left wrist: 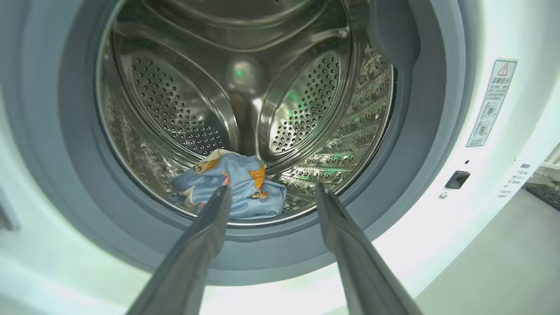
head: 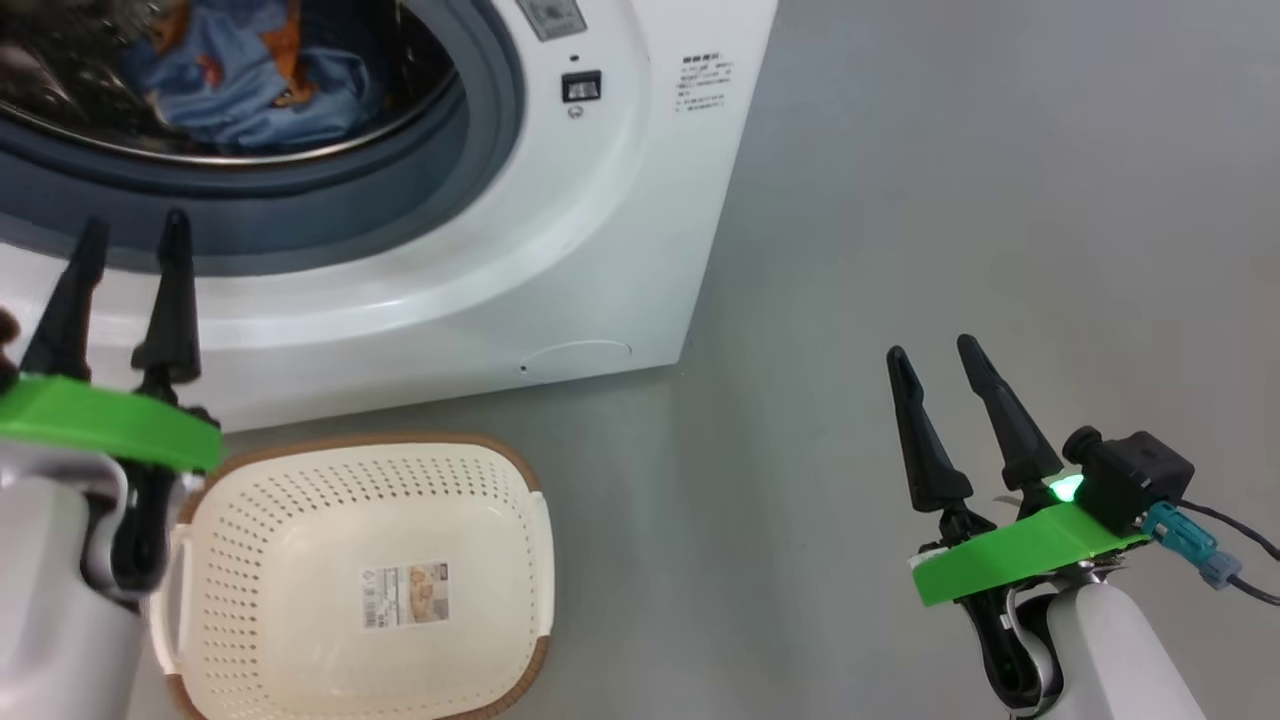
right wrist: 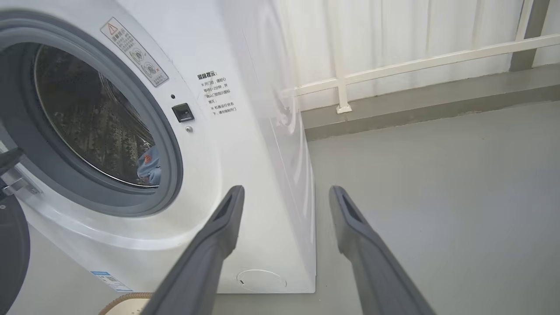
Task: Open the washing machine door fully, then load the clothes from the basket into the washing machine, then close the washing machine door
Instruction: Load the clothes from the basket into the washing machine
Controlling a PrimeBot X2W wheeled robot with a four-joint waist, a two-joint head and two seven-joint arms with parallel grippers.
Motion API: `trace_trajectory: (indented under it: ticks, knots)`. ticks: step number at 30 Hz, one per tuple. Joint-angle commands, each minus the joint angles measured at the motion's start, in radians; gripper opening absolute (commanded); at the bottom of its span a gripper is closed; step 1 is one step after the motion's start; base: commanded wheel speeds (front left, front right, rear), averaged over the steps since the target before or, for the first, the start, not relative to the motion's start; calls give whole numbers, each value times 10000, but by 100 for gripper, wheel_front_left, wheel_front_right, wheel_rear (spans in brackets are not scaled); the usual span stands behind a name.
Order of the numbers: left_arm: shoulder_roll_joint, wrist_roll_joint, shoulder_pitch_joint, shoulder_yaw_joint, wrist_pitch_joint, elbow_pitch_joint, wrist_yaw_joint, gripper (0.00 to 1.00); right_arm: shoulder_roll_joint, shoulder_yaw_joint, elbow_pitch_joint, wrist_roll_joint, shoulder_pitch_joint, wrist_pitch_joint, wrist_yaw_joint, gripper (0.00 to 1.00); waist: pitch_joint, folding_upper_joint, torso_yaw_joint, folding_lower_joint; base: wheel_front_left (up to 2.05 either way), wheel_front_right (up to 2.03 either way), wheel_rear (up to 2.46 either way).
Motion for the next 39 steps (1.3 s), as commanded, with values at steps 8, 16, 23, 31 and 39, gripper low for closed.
trace_trajectory:
  ticks: [8,16,23,31,39]
  knots:
    - [104,550,1665,1080,-122,-1432,370,100,14,119,-58,-208,178,-48,16,100,-780,0,547,0,0,0,0]
    - [-122,896,2983,1590,-122,-2216,622,100,0,75,131,-329,304,-48,16,100,-1364,0,894,0,0,0,0]
    - [-322,1108,3917,1994,-122,-2700,735,100,-123,108,253,-256,445,-48,16,100,-1798,0,1061,0,0,0,0]
    - [-593,1239,4945,2343,-122,-3245,845,100,-275,140,291,-116,741,-48,16,100,-2218,0,1246,0,0,0,0]
    - [-848,1331,5792,2609,-122,-3873,925,100,-454,140,42,-89,1011,-48,16,100,-2421,0,1355,0,0,0,0]
